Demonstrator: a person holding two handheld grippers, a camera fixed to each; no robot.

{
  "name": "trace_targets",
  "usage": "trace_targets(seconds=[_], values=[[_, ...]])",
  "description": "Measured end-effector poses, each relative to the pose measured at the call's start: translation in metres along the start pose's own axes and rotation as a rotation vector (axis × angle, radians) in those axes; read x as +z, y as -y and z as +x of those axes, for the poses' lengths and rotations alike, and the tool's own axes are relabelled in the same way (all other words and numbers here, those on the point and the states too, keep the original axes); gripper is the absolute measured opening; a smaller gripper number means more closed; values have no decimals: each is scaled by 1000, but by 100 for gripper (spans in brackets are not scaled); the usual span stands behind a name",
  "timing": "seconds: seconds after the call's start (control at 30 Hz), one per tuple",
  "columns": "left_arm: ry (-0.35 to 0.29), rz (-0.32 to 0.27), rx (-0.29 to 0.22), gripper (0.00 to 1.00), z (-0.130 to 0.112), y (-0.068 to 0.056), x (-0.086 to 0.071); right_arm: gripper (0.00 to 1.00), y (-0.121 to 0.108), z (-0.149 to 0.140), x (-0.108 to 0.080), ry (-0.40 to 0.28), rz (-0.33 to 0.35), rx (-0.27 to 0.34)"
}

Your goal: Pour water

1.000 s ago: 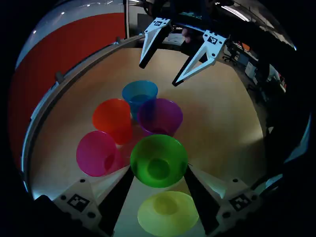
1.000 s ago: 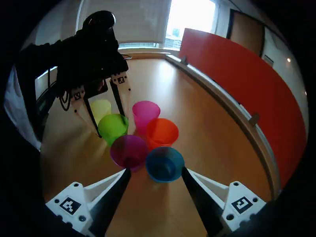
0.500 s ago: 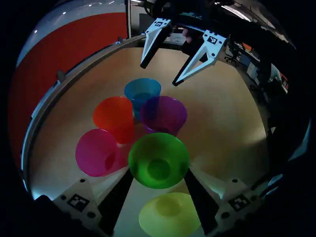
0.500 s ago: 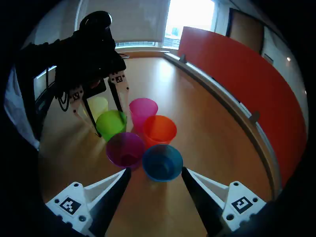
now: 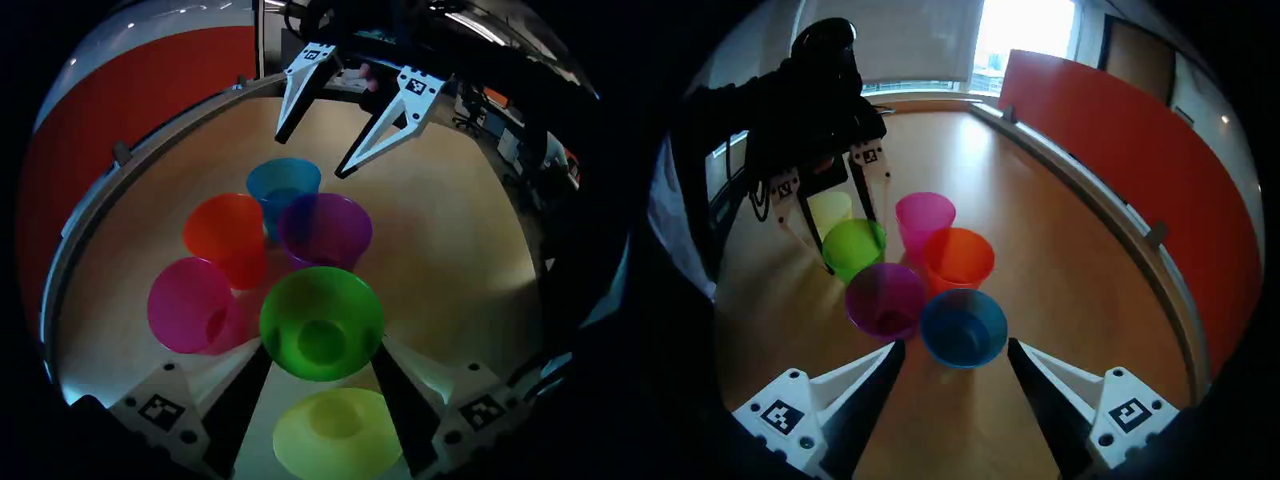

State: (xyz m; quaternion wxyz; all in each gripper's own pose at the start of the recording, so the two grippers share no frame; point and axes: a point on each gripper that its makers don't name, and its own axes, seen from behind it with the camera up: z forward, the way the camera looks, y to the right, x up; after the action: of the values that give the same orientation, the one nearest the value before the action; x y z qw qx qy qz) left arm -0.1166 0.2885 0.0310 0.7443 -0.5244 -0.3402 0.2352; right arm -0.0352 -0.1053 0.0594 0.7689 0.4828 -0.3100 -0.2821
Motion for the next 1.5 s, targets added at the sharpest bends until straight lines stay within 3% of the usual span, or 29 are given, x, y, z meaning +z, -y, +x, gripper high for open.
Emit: trace_targets(seconds=[0.5,0.97,1.5], values=[[-38,16,-3,81,8,3,-11,100,-4,-6,5,13,-2,1],[-63,37,-9,82,7,4,-31,100,-6,-14,14,30,5,-1],[-87,31,-22,81,9,-3,-45,100,-6,-13,28,38,13,0]])
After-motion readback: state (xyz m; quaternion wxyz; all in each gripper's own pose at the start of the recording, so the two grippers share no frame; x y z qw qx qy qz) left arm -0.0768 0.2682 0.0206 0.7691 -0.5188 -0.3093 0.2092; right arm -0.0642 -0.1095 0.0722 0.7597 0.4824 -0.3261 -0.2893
